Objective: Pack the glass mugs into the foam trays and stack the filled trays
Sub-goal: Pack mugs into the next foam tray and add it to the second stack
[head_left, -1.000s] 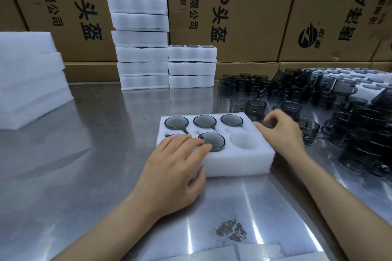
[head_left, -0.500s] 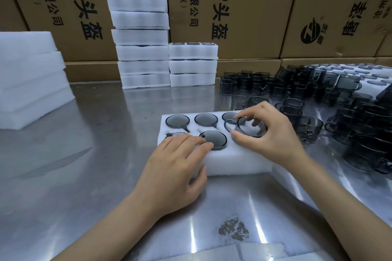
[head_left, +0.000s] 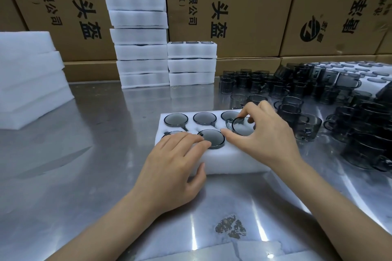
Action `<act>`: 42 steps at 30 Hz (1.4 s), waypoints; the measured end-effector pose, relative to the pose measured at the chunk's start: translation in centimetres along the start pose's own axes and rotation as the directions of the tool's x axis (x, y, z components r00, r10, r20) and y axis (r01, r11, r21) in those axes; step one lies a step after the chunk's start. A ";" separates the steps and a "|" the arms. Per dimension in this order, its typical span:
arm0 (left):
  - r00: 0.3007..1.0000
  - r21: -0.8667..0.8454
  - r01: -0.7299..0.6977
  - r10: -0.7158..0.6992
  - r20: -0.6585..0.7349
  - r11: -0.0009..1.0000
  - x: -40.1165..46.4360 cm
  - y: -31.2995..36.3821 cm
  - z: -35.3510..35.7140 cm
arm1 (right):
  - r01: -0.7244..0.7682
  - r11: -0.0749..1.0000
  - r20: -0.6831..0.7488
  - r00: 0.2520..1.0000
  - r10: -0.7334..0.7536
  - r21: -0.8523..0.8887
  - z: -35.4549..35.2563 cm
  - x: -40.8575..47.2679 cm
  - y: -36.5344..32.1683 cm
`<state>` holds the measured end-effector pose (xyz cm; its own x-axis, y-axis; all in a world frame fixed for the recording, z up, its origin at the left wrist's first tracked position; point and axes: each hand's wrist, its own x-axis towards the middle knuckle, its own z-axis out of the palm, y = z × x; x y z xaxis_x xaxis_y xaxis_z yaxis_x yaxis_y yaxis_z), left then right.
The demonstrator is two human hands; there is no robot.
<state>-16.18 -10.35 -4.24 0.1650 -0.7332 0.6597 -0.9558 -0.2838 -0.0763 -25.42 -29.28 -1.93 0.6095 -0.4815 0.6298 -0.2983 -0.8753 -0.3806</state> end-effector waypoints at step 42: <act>0.575 -0.351 0.817 -0.595 0.562 0.458 -1.0 -2.7 -0.9 | -0.335 0.867 0.295 0.927 0.233 0.368 -1.3 -2.2 3.1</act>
<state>-13.95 -8.28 -4.02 0.8001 -0.5999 0.0045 -0.3883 -0.5121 0.7661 -28.61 -31.00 -3.62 0.7119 -0.6373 0.2950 -0.1928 -0.5814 -0.7905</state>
